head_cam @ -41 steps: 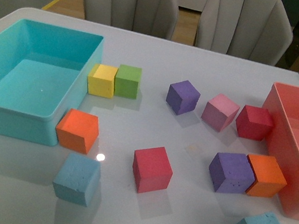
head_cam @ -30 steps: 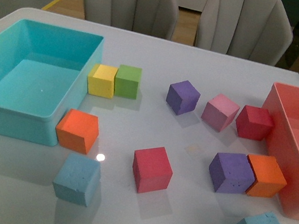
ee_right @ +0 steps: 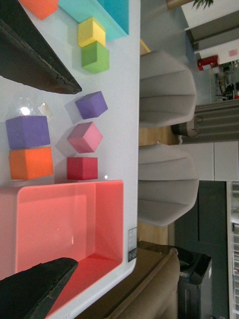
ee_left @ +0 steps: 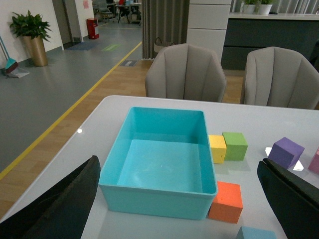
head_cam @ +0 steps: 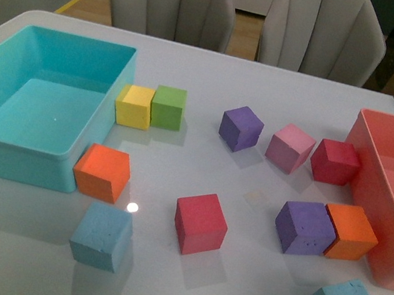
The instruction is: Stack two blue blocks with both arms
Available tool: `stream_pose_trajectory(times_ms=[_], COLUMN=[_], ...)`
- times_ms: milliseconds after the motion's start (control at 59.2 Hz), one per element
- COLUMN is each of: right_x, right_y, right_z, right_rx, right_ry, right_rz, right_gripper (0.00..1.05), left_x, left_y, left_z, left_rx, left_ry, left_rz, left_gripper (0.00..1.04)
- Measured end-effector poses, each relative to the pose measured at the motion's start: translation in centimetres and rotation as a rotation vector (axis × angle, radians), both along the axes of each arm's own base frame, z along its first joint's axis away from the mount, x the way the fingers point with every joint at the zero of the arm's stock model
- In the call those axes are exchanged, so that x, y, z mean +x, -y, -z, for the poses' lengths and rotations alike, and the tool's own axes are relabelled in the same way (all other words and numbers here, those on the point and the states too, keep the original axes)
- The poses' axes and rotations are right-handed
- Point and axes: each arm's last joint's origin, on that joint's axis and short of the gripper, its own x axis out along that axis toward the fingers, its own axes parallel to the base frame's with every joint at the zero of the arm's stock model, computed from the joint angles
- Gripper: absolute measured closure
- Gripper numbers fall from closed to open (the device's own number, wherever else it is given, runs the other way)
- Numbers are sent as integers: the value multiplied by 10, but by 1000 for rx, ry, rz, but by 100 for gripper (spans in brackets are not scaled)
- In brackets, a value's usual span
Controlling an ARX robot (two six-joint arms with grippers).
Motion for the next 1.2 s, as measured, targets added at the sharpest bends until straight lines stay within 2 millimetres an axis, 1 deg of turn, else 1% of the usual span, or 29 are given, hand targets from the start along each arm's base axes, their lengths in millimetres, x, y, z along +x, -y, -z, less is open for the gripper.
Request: stream_pose_trajectory(times_ms=[34,51,84,101,135,169,220,236,287,355,405,507,574,692,946,1081,1199], right_x=[1,2,7,11,19,29,53,55,73,92,109,131,141,151,167,172,175], right_y=[-1,-1,-3,-4,-5,-5,-5,-5,-7,-9,-12,-16,-20,-26,-31,-35,-37], right_z=[1,1,1,2,4,8,13,14,21,31,44,68,82,99,118,126,137], right_rx=[10,19,51,59,62,51,10,6,-19,-53,-74,-118,-128,-143,-183,-198,-210], right_ry=[-182,-223,-382,-433,-488,-529,-573,-579,-616,-662,-722,-819,-887,-956,-1020,-1052,-1099], right_rz=[-119,-140,-222,-256,-269,-266,-226,-227,-232,-226,-223,-197,-203,-205,-166,-161,-152], right_gripper=[9,9,9,9,9,9,9,9,9,9,9,9,9,9,9,9,9], left_x=[0,0,0,0,0,0,0,0,0,0,0,0,0,0,0,0,0], left_y=[0,0,0,0,0,0,0,0,0,0,0,0,0,0,0,0,0], left_z=[0,0,0,0,0,0,0,0,0,0,0,0,0,0,0,0,0], left_rx=[0,0,0,0,0,0,0,0,0,0,0,0,0,0,0,0,0], left_ry=[0,0,0,0,0,0,0,0,0,0,0,0,0,0,0,0,0], left_rz=[-1,-1,1,0,0,0,0,0,0,0,0,0,0,0,0,0,0], left_gripper=[9,9,9,9,9,9,9,9,9,9,9,9,9,9,9,9,9])
